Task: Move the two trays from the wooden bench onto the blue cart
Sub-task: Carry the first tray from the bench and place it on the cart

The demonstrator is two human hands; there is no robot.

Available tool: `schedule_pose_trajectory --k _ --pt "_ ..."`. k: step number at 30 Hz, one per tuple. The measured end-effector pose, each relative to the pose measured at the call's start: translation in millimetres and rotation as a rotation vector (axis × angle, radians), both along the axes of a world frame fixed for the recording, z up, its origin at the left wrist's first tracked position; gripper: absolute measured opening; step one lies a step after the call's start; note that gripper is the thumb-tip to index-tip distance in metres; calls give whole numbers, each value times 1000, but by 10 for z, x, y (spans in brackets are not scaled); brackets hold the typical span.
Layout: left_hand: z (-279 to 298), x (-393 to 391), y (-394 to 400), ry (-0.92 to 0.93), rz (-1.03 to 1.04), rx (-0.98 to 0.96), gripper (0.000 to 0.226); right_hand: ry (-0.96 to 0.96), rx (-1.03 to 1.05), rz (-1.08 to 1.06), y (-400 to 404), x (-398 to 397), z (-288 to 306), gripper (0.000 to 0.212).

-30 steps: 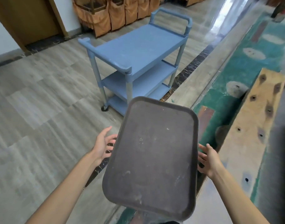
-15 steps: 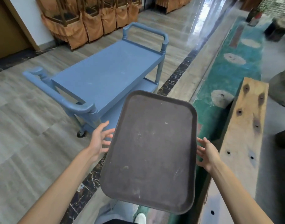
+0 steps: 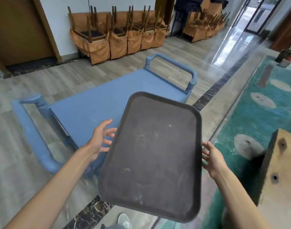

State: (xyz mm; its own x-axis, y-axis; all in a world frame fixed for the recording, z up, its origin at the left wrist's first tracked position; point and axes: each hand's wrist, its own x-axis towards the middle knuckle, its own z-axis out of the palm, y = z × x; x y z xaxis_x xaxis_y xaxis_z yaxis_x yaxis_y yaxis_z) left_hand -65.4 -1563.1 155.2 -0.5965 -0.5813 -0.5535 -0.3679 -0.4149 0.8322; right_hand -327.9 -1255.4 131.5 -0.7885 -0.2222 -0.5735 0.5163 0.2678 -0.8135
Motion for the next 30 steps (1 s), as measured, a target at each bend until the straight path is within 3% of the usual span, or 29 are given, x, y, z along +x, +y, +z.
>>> schedule_pose_trajectory --k 6,11,14,18,22,30 --pt "60 7 -598 -45 134 15 76 -4 -1 163 -1067 -513 50 27" --pt "11 72 -944 -122 281 -134 32 0 11 333 -2000 -800 74 23" --pt "-96 110 -1133 -160 355 -191 39 29 20 489 -2560 -913 52 19" --pt "-220 134 -1316 -234 491 -178 48 74 34 651 -3289 -1050 -42 36" --pt "-435 104 -1446 -311 626 -165 44 68 69 768 -3896 -1167 -194 46" --pt "-855 140 -1600 -504 842 -221 35 -12 129 957 -4555 -1126 -558 44"
